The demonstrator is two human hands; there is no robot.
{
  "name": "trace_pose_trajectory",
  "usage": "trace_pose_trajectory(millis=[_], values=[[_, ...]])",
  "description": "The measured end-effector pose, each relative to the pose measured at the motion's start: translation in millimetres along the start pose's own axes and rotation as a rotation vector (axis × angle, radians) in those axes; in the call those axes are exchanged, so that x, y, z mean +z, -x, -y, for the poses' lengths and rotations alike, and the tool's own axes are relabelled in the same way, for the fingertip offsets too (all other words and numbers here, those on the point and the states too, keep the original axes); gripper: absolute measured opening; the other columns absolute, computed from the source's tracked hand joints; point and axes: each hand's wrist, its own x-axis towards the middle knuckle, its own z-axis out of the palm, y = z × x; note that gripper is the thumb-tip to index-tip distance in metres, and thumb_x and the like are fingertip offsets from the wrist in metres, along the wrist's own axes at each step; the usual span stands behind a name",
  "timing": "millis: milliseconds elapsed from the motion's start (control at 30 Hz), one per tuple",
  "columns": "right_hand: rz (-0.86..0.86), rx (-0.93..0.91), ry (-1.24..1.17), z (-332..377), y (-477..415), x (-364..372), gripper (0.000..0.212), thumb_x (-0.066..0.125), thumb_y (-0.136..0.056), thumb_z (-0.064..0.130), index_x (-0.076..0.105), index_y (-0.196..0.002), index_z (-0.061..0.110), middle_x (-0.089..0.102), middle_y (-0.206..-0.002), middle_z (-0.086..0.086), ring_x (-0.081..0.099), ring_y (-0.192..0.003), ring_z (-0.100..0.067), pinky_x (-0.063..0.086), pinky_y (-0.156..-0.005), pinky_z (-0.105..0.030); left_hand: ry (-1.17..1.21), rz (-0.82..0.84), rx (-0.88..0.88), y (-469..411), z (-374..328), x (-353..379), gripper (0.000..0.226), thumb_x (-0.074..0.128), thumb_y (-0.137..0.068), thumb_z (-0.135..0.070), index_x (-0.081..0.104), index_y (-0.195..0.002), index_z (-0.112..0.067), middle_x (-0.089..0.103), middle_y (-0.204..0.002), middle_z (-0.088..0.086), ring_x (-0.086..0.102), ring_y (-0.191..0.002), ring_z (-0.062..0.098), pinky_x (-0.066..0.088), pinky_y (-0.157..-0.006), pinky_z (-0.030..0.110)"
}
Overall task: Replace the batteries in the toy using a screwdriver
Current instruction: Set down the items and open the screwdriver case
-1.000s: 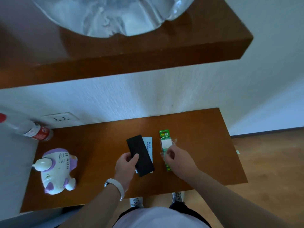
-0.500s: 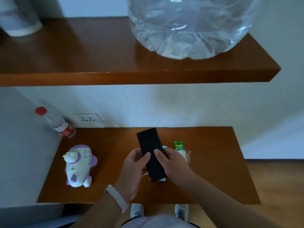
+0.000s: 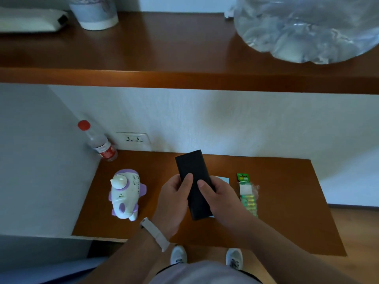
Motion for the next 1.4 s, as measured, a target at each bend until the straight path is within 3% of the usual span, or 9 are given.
trace_pose_trajectory(millis=[233, 433, 567, 667, 800, 900, 1033, 1200, 1400], values=[[-0.035, -0.016, 0.005, 4, -1, 25, 0.024, 0.049, -0.098, 0.045, 0.059, -0.107, 0.024, 0.070, -0.097, -0.003, 0.070, -0.087, -0.019, 0.060, -0.078, -0.049, -0.031, 0.076, 0.018, -11, 2, -28, 0.023, 0.051, -0.102, -0.027, 0.068, -0.110, -0.014, 0.076, -0.098, 0.001, 0.072, -0.094, 0.018, 0.058, -0.080, 0.037], [-0.009, 0.027, 0.010, 6, -6, 33, 0.017, 0.050, -0.100, 0.038, 0.057, -0.109, 0.027, 0.070, -0.100, -0.004, 0.070, -0.092, -0.021, 0.058, -0.085, -0.047, -0.037, 0.124, -0.003, -18, 4, -42, 0.020, 0.053, -0.102, -0.023, 0.067, -0.114, -0.017, 0.075, -0.104, 0.002, 0.072, -0.099, 0.020, 0.057, -0.091, 0.049], [-0.126, 0.055, 0.049, 13, -13, 39, 0.031, 0.049, -0.099, 0.045, 0.063, -0.100, 0.017, 0.070, -0.090, -0.008, 0.070, -0.080, -0.021, 0.058, -0.070, -0.036, -0.013, 0.142, 0.017, -20, 3, -44, 0.020, 0.054, -0.101, -0.021, 0.066, -0.115, -0.017, 0.075, -0.105, 0.000, 0.072, -0.096, 0.016, 0.059, -0.083, 0.038], [-0.174, 0.037, 0.067, 17, -19, 41, 0.039, 0.048, -0.098, 0.048, 0.064, -0.096, 0.012, 0.070, -0.087, -0.011, 0.070, -0.077, -0.024, 0.058, -0.067, -0.042, 0.016, 0.131, 0.030, -22, -2, -44, 0.021, 0.053, -0.101, -0.025, 0.068, -0.113, -0.017, 0.076, -0.102, 0.000, 0.073, -0.095, 0.015, 0.058, -0.077, 0.032], [-0.148, 0.012, 0.094, 21, -23, 42, 0.034, 0.049, -0.098, 0.047, 0.063, -0.095, 0.016, 0.070, -0.087, -0.007, 0.070, -0.076, -0.021, 0.059, -0.069, -0.041, 0.037, 0.086, 0.008, -29, -6, -45, 0.031, 0.052, -0.099, -0.039, 0.072, -0.104, -0.015, 0.076, -0.099, 0.006, 0.073, -0.094, 0.024, 0.059, -0.083, 0.047], [-0.120, 0.017, 0.078, 21, -25, 40, 0.031, 0.048, -0.099, 0.046, 0.063, -0.097, 0.019, 0.071, -0.087, -0.004, 0.070, -0.078, -0.019, 0.059, -0.070, -0.038, 0.008, 0.075, 0.040, -34, -7, -46, 0.028, 0.052, -0.101, -0.034, 0.072, -0.104, -0.014, 0.076, -0.099, 0.008, 0.073, -0.094, 0.025, 0.058, -0.087, 0.054], [-0.094, -0.010, 0.098, 22, -27, 38, 0.026, 0.048, -0.099, 0.043, 0.062, -0.099, 0.021, 0.070, -0.089, -0.001, 0.069, -0.080, -0.015, 0.058, -0.071, -0.032, 0.012, 0.093, 0.034, -36, -7, -46, 0.025, 0.050, -0.102, -0.027, 0.070, -0.111, -0.014, 0.075, -0.104, 0.005, 0.072, -0.099, 0.023, 0.056, -0.092, 0.053], [-0.048, -0.020, 0.111, 20, -31, 36, 0.019, 0.051, -0.099, 0.038, 0.061, -0.104, 0.022, 0.071, -0.094, -0.001, 0.070, -0.086, -0.018, 0.059, -0.081, -0.046, 0.014, 0.109, 0.033, -40, -5, -51, 0.020, 0.052, -0.102, -0.019, 0.067, -0.115, -0.013, 0.074, -0.107, 0.005, 0.071, -0.102, 0.022, 0.056, -0.091, 0.047], [0.029, -0.017, 0.097, 21, -34, 31, 0.017, 0.055, -0.098, 0.032, 0.060, -0.113, 0.026, 0.071, -0.103, 0.002, 0.069, -0.096, -0.014, 0.058, -0.087, -0.044, 0.015, 0.098, 0.039, -45, -4, -54, 0.018, 0.056, -0.099, -0.009, 0.064, -0.114, -0.014, 0.073, -0.109, 0.005, 0.070, -0.103, 0.023, 0.056, -0.088, 0.044]])
